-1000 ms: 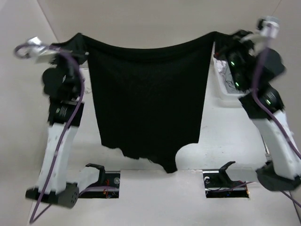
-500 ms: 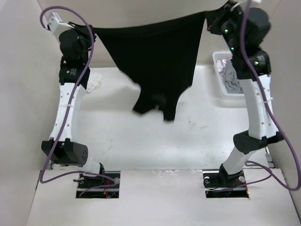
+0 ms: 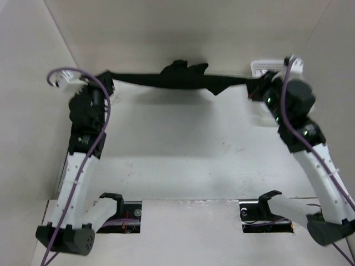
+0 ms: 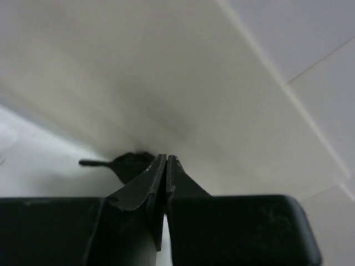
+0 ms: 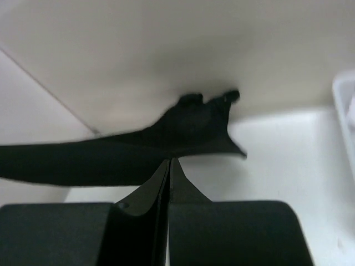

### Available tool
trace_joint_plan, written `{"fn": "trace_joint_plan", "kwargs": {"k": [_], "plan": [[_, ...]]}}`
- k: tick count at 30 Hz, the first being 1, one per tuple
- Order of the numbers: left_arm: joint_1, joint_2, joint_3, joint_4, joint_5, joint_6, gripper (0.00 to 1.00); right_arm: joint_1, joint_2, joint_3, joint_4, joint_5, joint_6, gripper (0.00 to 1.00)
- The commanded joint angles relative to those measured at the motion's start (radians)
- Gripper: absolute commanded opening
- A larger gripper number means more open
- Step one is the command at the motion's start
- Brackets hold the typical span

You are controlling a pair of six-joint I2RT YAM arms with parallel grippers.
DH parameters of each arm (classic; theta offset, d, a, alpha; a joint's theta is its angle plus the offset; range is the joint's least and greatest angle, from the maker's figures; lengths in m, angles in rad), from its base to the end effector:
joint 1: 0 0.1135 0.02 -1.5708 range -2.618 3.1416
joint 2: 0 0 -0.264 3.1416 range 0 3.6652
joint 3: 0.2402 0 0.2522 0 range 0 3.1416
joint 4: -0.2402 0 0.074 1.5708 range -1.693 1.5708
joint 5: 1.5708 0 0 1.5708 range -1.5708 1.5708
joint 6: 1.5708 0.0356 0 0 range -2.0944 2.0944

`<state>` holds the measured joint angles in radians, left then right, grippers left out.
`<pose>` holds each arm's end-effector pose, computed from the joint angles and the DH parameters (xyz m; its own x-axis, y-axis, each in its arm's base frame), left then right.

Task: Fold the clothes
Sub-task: Flatten the tank top out, then fold the tank top

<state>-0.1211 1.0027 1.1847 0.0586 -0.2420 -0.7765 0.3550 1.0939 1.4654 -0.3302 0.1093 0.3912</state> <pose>0.2129 -0.0173 0.4652 0.2485 -0.7156 -0.6528 0.0846 0.6874 -0.7213 0.2026 0.0709 0.4974 -0.0570 0.3831 -0.9219 -0.2397 0.8912 0.3851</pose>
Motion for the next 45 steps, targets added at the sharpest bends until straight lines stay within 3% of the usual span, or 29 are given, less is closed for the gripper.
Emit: {"fn": "trace_joint_plan", "kwargs": {"k": [1,4,9,14,19,22,26,31,37,42,44,45], "plan": [[-0.022,-0.190,-0.294,0.001,-0.052,-0.023,0.01,0.080,-0.200,-0.324,0.088,0.061,0.069,0.01],[-0.024,-0.427,-0.557,-0.132,-0.060,-0.058,0.01,0.205,-0.374,-0.613,0.086,0.087,0.156,0.00],[-0.028,-0.735,-0.735,-0.512,-0.019,-0.084,0.01,0.443,-0.552,-0.905,-0.010,0.107,0.326,0.00],[-0.099,-0.868,-0.743,-0.741,0.026,-0.213,0.00,0.748,-0.666,-1.022,-0.170,0.203,0.566,0.00],[-0.131,-0.810,-0.617,-0.725,-0.057,-0.208,0.00,0.966,-0.637,-0.932,-0.222,0.406,0.638,0.00],[-0.127,-0.649,-0.591,-0.512,-0.076,-0.165,0.00,0.815,-0.495,-0.838,-0.149,0.412,0.488,0.00],[-0.108,-0.338,-0.562,-0.170,-0.112,-0.162,0.00,0.441,-0.303,-0.778,0.118,0.187,0.289,0.00],[-0.070,0.021,-0.438,0.100,-0.169,-0.167,0.00,0.083,-0.018,-0.619,0.348,-0.069,0.216,0.00],[-0.019,0.492,-0.096,0.247,-0.140,-0.121,0.00,-0.073,0.349,-0.308,0.410,-0.169,0.199,0.00],[-0.015,0.863,0.231,0.245,-0.117,-0.076,0.05,-0.139,0.693,-0.012,0.390,-0.201,0.196,0.00],[-0.005,0.992,0.343,0.224,-0.117,-0.073,0.17,-0.159,0.824,0.115,0.366,-0.204,0.207,0.02],[0.002,1.039,0.384,0.207,-0.109,-0.076,0.27,-0.162,0.889,0.184,0.355,-0.200,0.210,0.08]]}}
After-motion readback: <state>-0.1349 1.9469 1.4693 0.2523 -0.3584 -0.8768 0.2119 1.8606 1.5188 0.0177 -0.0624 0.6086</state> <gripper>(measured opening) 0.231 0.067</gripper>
